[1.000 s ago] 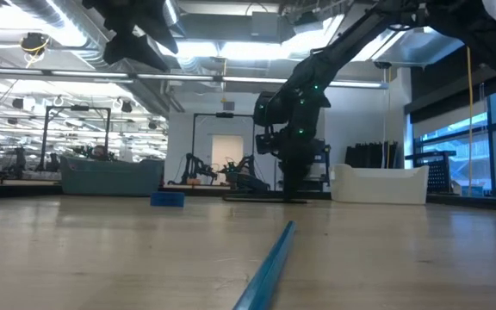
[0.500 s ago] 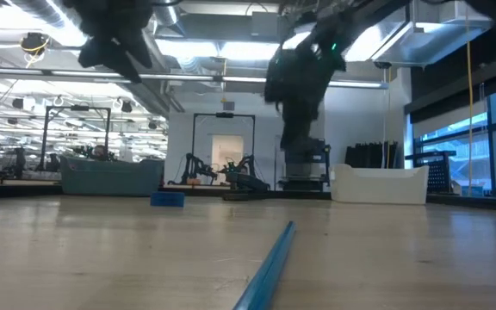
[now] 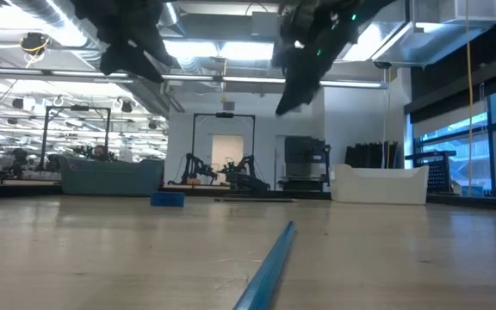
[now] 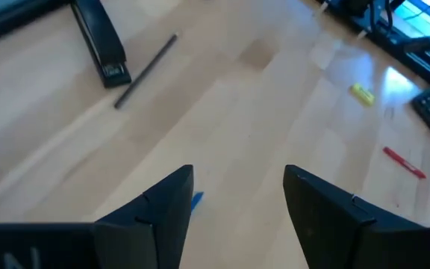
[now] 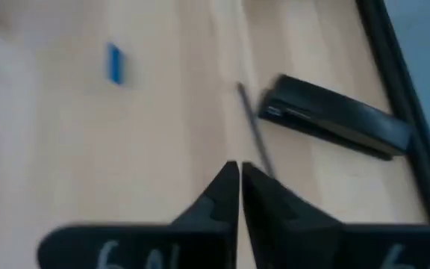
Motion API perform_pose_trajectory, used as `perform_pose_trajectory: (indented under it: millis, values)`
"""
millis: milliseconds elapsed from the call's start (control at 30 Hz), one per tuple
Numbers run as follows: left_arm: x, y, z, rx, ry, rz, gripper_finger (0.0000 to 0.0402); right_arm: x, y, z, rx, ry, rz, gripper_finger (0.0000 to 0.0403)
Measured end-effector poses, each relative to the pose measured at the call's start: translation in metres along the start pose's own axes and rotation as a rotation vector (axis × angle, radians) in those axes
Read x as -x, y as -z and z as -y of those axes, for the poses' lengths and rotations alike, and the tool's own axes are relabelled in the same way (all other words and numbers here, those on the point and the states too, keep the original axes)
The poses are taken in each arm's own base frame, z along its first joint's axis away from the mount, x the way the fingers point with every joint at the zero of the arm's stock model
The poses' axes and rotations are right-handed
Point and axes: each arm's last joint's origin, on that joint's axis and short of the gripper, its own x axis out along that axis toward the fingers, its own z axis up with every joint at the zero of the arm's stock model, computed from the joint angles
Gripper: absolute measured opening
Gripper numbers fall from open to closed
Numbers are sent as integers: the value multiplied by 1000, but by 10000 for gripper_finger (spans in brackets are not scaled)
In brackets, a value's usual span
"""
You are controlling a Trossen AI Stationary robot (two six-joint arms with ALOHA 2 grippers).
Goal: Sort crayons/erasers/pens/pencils in bins
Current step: Put the black pencil into the blue bin
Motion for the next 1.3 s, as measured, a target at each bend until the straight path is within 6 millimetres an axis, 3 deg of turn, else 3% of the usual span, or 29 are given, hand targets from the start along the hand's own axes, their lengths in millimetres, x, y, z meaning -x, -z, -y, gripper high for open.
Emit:
perform_pose_trajectory:
  millis: [267, 433, 867, 1300]
  values:
    - [-1, -7, -7, 19, 27, 0, 202, -88, 24, 21, 105, 156, -257, 121]
    - [-1, -7, -6, 50, 37, -6, 202, -120, 41, 28, 182, 162, -398, 152]
    - [0, -3, 0, 51, 24, 8, 202, -134, 55, 50, 163, 92, -413, 108]
    - [0, -3, 0, 71, 23, 8, 202, -138, 61, 49, 187, 39, -445, 107]
